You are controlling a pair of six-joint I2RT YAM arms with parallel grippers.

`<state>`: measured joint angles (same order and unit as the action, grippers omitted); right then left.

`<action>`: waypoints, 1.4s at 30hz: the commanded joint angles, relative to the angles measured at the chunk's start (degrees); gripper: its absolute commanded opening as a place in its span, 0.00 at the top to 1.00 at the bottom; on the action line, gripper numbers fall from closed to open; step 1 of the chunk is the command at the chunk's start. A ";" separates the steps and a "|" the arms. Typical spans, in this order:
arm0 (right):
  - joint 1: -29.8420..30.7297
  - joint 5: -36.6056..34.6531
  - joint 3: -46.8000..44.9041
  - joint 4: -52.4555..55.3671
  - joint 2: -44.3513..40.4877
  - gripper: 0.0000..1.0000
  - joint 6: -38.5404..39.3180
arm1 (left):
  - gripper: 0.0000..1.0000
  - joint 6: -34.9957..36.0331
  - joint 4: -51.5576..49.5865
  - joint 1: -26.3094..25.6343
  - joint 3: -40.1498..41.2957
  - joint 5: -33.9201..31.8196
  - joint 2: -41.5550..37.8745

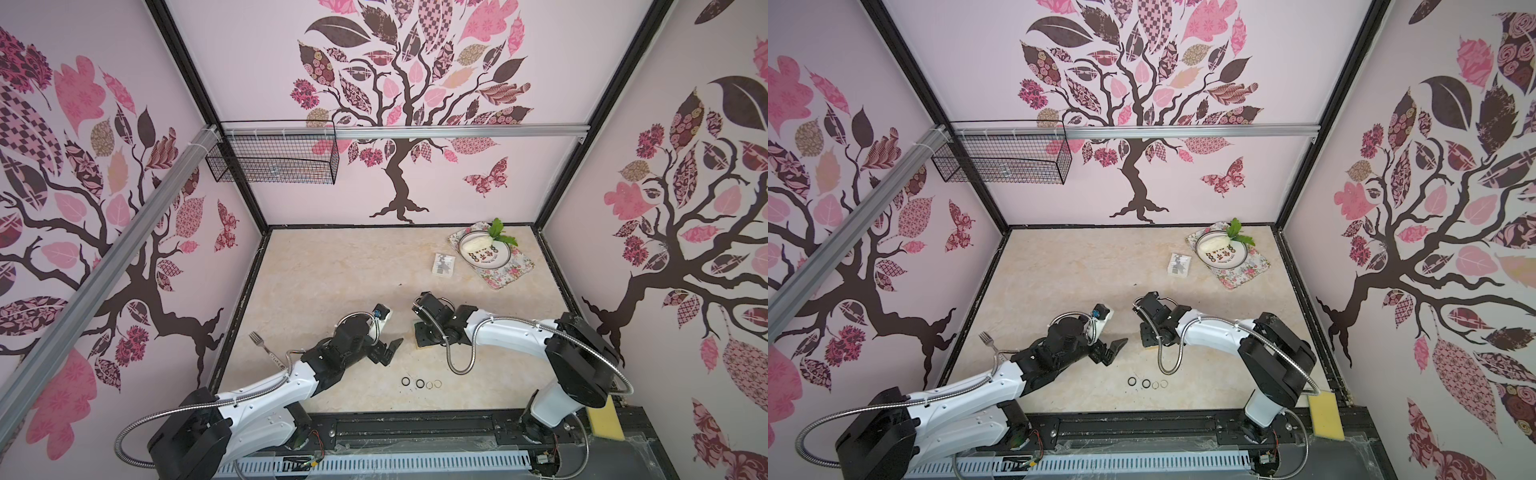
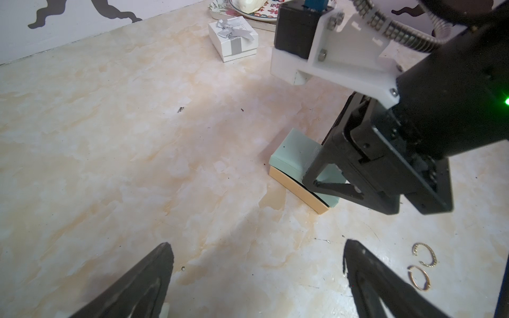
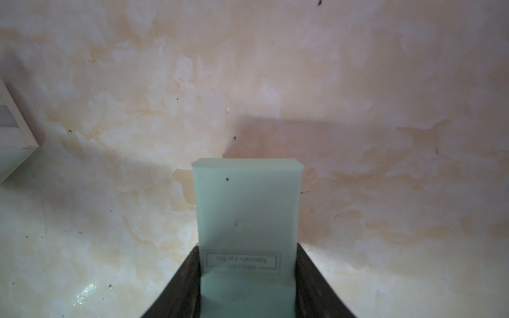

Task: Take the rings out of the lift-off lid box
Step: Place the lid on the jewelry box.

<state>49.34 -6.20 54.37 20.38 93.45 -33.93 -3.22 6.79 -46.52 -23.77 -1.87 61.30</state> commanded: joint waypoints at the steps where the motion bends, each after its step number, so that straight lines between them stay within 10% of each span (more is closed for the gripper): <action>1: 0.52 -0.53 0.83 1.53 -1.52 0.50 -3.23 | 0.02 -0.03 1.21 0.20 1.15 0.37 0.16; 42: 2.04 -2.02 -2.27 -0.57 -3.63 0.50 -7.99 | 0.02 -0.42 1.62 0.20 1.80 0.67 -0.31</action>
<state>50.98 -7.70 51.16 20.12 89.84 -37.41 -3.29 7.25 -46.52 -23.53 -1.80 61.39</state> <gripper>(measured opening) 0.498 0.982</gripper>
